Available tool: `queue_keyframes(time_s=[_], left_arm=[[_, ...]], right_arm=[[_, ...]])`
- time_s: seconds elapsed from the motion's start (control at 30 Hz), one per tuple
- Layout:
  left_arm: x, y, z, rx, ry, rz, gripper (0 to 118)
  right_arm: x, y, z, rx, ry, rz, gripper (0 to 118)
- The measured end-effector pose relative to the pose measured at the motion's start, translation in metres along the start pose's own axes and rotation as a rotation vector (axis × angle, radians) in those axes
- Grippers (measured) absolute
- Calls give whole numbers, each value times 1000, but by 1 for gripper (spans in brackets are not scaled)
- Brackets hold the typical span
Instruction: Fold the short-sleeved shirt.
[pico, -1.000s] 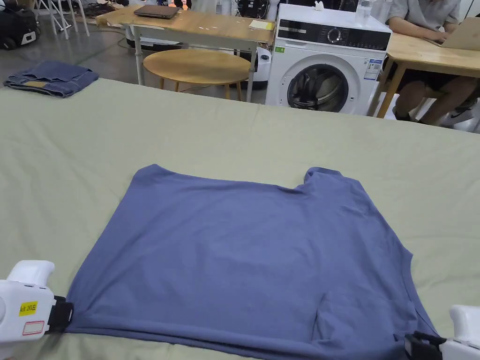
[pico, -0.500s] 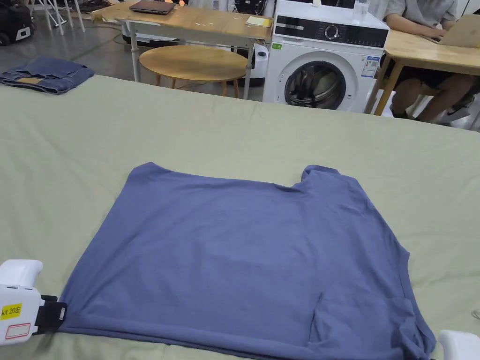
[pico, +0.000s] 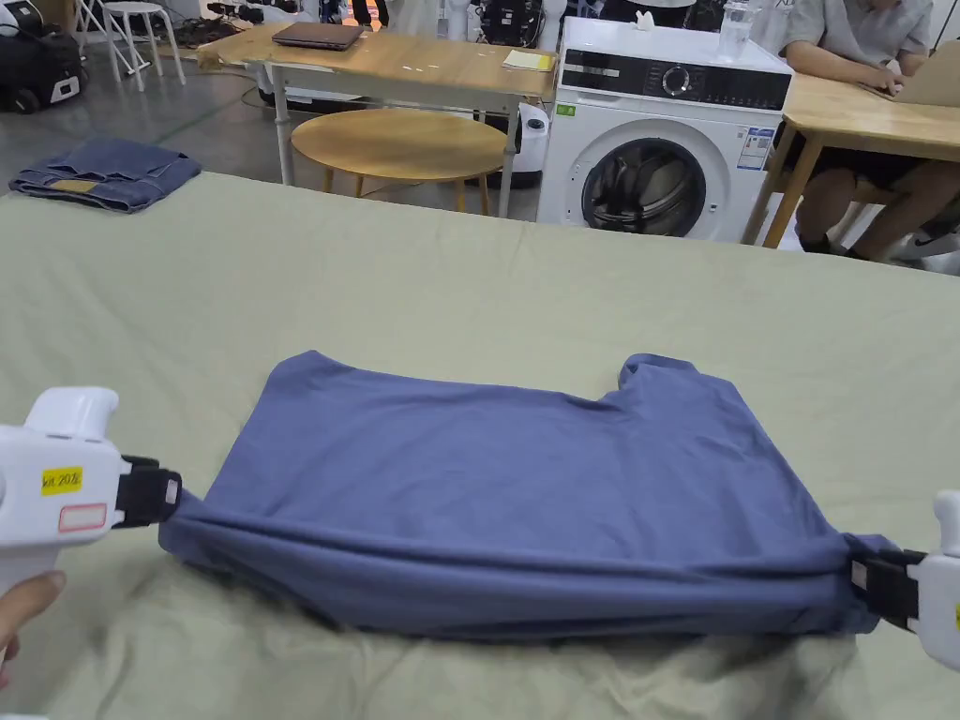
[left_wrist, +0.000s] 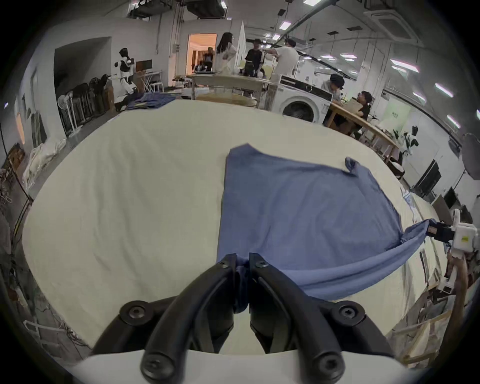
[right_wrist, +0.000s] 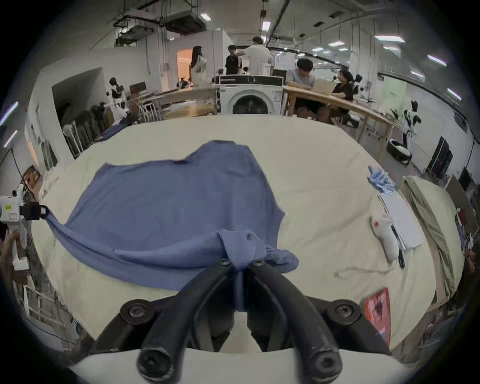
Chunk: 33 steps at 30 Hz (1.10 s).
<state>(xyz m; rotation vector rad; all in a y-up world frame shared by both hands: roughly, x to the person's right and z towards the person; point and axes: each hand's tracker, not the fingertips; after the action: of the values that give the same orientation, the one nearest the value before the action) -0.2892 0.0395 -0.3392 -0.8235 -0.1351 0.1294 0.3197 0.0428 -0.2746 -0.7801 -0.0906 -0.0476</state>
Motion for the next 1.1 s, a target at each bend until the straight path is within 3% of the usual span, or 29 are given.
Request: queue_keyframes(time_s=[0.27, 0.5, 0.7, 0.73, 0.83, 0.87, 0.93, 1.1], left_arm=[[0, 62, -77, -58, 9, 2, 3], [-7, 66, -129, -147, 20, 19, 3], [-2, 65, -132, -156, 25, 35, 4], [1, 63, -129, -159, 30, 34, 6], [6, 60, -115, -119, 34, 5, 39], [9, 58, -108, -97, 29, 6, 42], [12, 54, -92, -21, -6, 15, 50], [34, 29, -48, 180, -81, -19, 50]], right_arm=[[-4, 44, -77, -61, -10, -24, 5], [-9, 45, -116, -108, -15, -33, 5], [-16, 44, -127, -121, -45, -15, 9], [-18, 45, -124, -110, -59, -11, 15], [-28, 42, -104, -5, -113, 19, 47], [-26, 43, -99, 35, -109, 16, 53], [-34, 40, -78, 131, -84, -2, 54], [-62, 25, -37, 337, -74, -36, 53]])
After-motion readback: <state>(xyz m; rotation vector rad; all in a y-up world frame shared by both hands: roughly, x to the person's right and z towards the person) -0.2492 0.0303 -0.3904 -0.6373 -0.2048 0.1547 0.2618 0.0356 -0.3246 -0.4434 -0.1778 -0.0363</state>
